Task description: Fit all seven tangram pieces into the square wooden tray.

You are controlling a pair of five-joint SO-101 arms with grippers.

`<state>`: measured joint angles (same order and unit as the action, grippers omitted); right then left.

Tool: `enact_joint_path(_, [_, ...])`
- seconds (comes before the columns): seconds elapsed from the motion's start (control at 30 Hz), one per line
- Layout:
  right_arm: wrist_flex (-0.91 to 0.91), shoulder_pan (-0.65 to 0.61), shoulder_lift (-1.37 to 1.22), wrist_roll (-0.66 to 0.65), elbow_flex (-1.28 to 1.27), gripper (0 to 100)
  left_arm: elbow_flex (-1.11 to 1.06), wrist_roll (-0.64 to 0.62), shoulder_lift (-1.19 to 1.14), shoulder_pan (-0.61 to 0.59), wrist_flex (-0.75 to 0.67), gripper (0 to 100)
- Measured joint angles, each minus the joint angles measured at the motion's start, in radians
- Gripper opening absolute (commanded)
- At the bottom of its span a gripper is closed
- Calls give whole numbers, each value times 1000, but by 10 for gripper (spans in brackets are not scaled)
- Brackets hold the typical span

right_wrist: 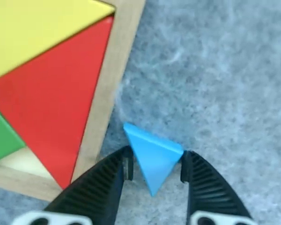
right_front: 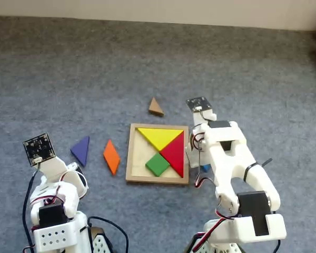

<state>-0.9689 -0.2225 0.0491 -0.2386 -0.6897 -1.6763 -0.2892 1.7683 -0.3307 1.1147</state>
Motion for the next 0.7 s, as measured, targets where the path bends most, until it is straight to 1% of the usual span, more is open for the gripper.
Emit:
enact_joint_path(0.27, [60,8,0,-2,26,184,0,0,0,0,0,6])
enact_joint_path(0.47, [60,8,0,-37,26,184,0,0,0,0,0,6])
enact_joint_path(0.7, [57,8,0,-41,26,184,0,0,0,0,0,6])
